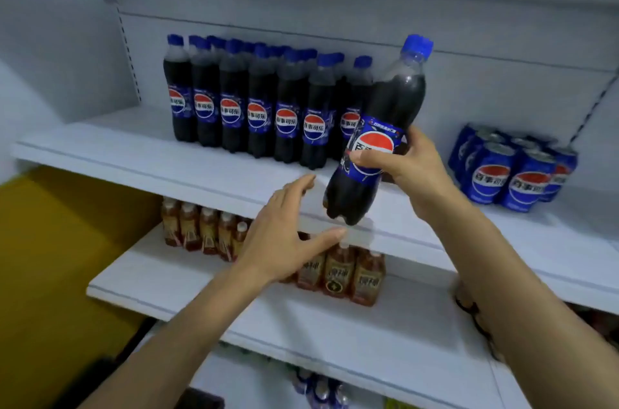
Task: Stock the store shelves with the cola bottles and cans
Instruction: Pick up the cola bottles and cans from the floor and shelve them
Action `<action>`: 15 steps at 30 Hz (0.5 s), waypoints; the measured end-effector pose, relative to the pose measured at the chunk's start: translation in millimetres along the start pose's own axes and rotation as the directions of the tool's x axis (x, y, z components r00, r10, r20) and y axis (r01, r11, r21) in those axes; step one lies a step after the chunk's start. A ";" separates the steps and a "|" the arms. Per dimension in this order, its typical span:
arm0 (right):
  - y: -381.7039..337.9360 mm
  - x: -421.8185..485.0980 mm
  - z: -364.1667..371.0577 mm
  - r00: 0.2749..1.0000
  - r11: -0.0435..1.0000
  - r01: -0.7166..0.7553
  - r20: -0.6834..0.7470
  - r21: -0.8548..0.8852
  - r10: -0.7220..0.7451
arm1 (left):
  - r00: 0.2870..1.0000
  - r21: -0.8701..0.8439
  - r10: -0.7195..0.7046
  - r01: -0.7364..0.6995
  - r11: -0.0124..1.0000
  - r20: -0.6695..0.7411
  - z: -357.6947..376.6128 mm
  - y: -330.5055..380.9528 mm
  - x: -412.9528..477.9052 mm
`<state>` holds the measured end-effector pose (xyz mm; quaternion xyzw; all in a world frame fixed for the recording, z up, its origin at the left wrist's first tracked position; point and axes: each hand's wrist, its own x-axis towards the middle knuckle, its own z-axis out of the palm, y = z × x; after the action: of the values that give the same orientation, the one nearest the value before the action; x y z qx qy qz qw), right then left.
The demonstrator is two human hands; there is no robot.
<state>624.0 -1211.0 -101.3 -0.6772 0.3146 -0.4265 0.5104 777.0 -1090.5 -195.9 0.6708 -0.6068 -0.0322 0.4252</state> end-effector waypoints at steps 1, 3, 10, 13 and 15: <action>2.5 19.8 -2.3 1.000 1.000 0.014 -0.010 -0.009 -0.014 | 1.000 0.034 0.016 -0.015 0.999 -0.027 3.5 -4.6 22.6; 13.2 56.4 -4.2 0.999 0.999 0.039 -0.012 -0.031 -0.039 | 0.997 0.138 0.028 -0.018 0.990 -0.066 12.0 -17.2 63.7; 63.1 157.0 4.4 0.996 0.978 0.089 -0.013 -0.188 -0.093 | 0.988 0.338 -0.093 0.131 0.932 -0.127 54.5 -61.1 143.0; 74.8 180.6 6.8 0.991 0.977 0.131 0.025 -0.166 -0.128 | 0.974 0.362 -0.091 0.163 0.918 -0.210 64.8 -64.9 156.4; 81.7 189.4 7.9 0.989 0.976 0.145 0.031 -0.160 -0.142 | 0.966 0.382 -0.077 0.170 0.908 -0.246 68.2 -64.6 163.7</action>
<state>714.8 -1393.8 -132.1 -0.7416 0.2934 -0.4287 0.4245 832.6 -1270.8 -201.3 0.7799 -0.5044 0.1419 0.3423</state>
